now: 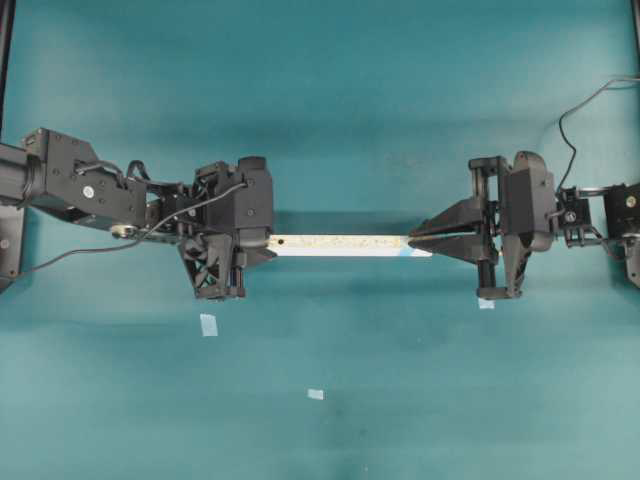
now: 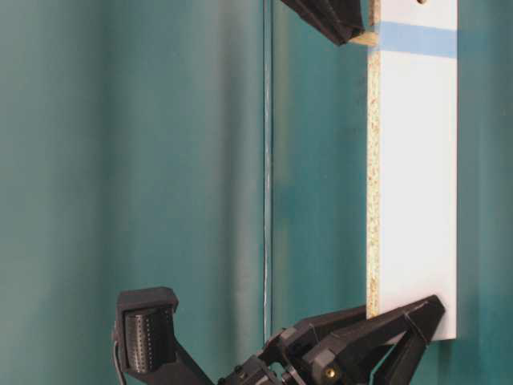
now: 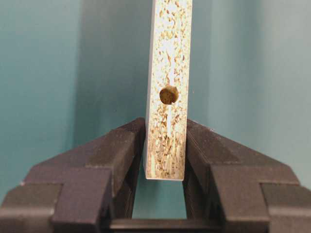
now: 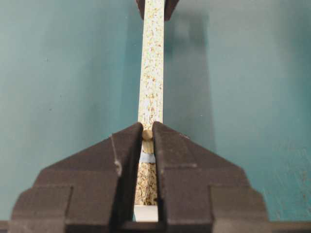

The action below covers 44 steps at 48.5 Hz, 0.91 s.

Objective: Insert the rod into the hole on the wooden board.

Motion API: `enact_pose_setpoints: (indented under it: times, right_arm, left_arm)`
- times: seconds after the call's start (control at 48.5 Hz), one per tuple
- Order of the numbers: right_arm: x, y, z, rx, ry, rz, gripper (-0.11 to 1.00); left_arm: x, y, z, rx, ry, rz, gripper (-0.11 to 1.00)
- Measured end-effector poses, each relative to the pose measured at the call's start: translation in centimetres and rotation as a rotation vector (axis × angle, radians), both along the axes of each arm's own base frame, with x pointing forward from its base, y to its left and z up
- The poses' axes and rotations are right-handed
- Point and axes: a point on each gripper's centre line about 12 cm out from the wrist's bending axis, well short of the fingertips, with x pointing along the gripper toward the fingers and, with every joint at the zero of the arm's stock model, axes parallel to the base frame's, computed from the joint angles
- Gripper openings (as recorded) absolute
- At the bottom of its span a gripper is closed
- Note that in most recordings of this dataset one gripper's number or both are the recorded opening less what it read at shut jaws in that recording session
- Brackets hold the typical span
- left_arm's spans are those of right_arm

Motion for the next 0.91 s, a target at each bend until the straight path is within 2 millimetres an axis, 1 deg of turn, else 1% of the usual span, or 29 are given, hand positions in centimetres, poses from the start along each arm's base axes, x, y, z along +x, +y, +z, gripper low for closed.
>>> enact_pose_setpoints:
  times: [0.206,0.412,0.639,0.784,0.907]
  right_arm:
    - [0.2,0.0,-0.1,-0.001,0.018,0.000,0.10]
    - [0.4,0.0,-1.0,0.000,0.049,0.000,0.10]
    - [0.4,0.1,-1.4,-0.001,0.064,0.003,0.10]
    - [0.6,0.1,-1.4,0.001,0.061,0.001,0.10]
    - [0.7,0.1,-1.3,0.003,0.058,0.000,0.10]
  left_arm:
    - [0.0,0.0,0.1,0.000,-0.003,0.000,0.38]
    - [0.0,0.0,0.1,0.001,-0.002,-0.001,0.38]
    - [0.0,0.0,0.0,0.000,0.000,0.000,0.38]
    - [0.0,0.0,0.0,0.000,0.000,0.000,0.38]
    - [0.0,0.0,0.2,0.001,-0.006,-0.001,0.40]
